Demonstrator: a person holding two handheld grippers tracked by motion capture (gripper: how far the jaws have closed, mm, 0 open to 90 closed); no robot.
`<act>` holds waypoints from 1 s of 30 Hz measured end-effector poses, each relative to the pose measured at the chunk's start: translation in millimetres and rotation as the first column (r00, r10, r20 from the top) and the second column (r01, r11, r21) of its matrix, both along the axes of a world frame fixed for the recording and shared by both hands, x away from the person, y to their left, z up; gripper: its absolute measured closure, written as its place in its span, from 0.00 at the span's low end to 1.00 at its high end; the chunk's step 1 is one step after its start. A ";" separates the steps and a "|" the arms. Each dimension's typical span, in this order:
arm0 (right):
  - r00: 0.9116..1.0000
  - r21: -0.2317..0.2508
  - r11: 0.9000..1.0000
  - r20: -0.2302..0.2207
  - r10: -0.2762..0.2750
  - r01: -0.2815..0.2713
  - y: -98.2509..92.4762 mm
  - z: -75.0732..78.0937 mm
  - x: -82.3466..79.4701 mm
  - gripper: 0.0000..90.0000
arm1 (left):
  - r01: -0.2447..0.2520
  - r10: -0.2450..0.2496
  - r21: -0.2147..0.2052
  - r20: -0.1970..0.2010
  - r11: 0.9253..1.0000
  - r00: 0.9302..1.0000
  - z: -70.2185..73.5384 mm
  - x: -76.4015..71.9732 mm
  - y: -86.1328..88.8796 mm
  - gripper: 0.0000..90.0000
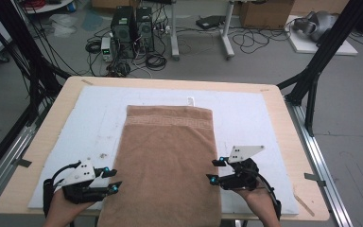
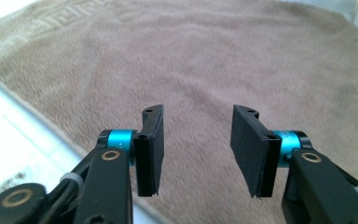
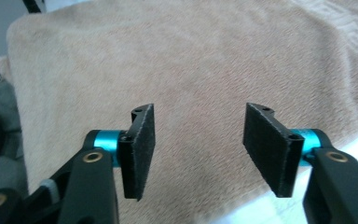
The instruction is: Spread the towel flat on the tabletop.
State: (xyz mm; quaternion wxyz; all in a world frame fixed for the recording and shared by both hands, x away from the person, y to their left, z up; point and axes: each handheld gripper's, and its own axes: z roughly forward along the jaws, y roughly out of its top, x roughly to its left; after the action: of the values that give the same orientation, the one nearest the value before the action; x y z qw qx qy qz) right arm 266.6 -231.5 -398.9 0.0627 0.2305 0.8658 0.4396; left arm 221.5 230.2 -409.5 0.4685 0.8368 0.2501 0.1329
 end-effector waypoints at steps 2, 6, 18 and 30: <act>1.000 -0.001 1.000 -0.004 -0.011 0.011 0.6 1.7 3.8 0.45 | -0.007 0.007 -0.003 0.002 1.000 1.000 2.6 4.1 -1.9 0.57; 1.000 0.010 1.000 -0.002 -0.027 0.027 3.2 4.9 9.8 0.35 | -0.011 0.011 -0.006 0.012 1.000 1.000 6.2 10.8 -4.0 0.55; 0.999 0.007 0.999 0.022 -0.031 0.031 13.8 14.4 21.6 0.27 | -0.047 0.047 -0.028 0.008 0.998 0.999 8.7 24.7 -4.4 0.45; 0.999 0.007 0.999 0.029 -0.035 0.035 14.0 18.2 30.8 0.25 | -0.057 0.057 -0.032 0.012 0.998 0.998 13.9 32.5 -8.1 0.39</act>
State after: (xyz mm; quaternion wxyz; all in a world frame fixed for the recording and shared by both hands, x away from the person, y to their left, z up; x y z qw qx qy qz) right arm 297.3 -217.5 -380.7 0.0821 0.2394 0.8593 0.4445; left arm 254.0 222.1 -395.6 0.4793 0.8210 0.2729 0.1478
